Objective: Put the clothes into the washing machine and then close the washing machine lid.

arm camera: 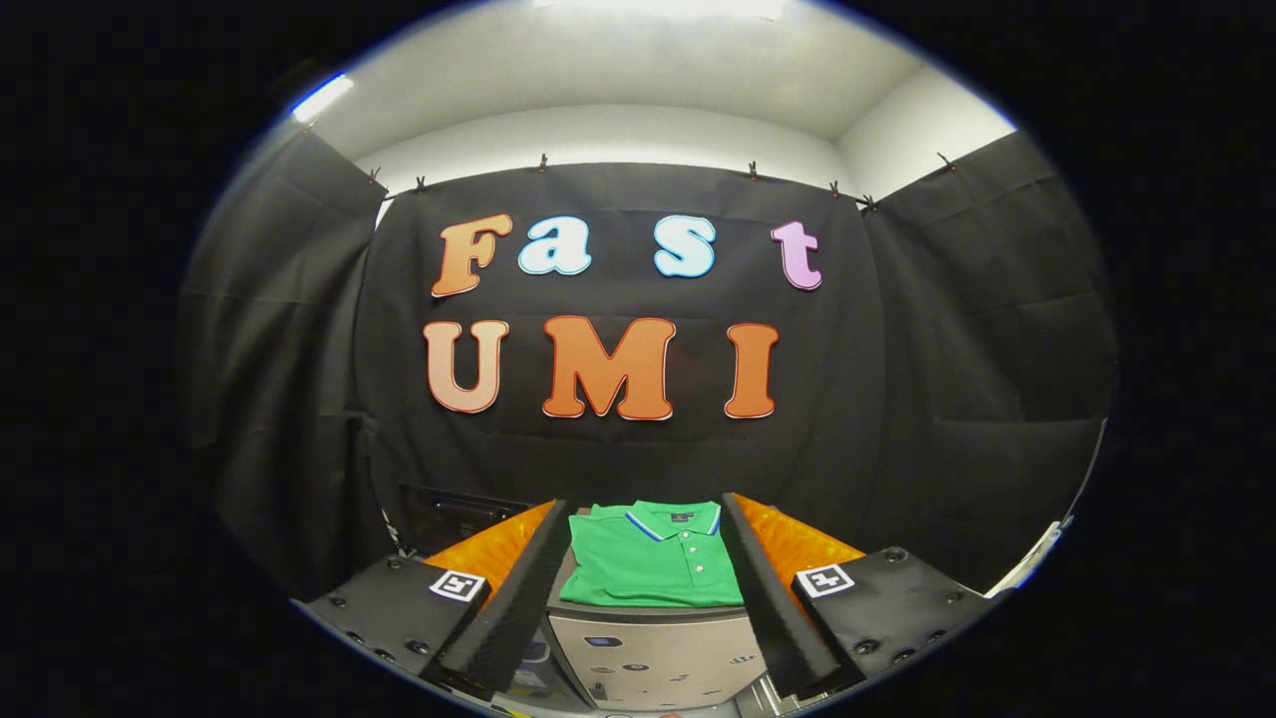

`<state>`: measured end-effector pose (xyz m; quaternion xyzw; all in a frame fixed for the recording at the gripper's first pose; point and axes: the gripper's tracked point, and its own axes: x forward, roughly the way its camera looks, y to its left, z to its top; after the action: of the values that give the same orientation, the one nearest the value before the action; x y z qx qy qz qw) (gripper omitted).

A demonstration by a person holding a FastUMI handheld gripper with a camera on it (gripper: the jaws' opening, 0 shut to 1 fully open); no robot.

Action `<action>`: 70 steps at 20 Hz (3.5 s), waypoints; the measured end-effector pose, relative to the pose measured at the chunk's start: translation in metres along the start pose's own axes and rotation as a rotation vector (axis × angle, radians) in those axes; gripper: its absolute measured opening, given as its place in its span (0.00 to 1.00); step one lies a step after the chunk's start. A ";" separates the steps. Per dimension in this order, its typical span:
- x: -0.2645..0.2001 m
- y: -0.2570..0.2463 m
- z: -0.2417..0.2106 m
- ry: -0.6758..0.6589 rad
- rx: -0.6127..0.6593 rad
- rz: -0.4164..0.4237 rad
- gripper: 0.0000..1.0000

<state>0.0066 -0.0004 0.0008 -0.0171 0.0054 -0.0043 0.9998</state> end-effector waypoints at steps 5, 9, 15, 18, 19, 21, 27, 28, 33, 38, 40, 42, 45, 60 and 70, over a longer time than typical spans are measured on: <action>0.014 0.005 0.004 0.000 0.001 -0.008 0.97; 0.013 0.006 0.006 -0.001 -0.021 -0.019 0.97; 0.012 0.002 0.004 0.002 -0.011 -0.058 0.98; 0.020 0.006 0.007 0.005 -0.015 -0.056 0.98; 0.023 0.007 0.008 0.005 -0.023 -0.054 0.98; 0.030 0.006 0.007 0.010 -0.042 -0.052 0.98; 0.078 -0.006 -0.017 0.054 -0.010 -0.065 0.98; 0.088 -0.009 -0.024 0.071 -0.007 -0.065 0.98; 0.156 -0.029 -0.067 0.171 -0.001 -0.073 0.98; 0.224 -0.054 -0.117 0.287 0.008 -0.072 0.98; 0.245 -0.067 -0.140 0.340 0.016 -0.073 0.98; 0.263 -0.076 -0.161 0.389 0.038 -0.062 0.98; 0.287 -0.082 -0.190 0.480 0.051 -0.041 0.98; 0.301 -0.076 -0.232 0.823 0.061 -0.006 0.94; 0.302 -0.076 -0.233 1.010 0.063 0.011 0.60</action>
<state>0.3053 -0.0873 -0.2323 0.0171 0.4882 -0.0071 0.8725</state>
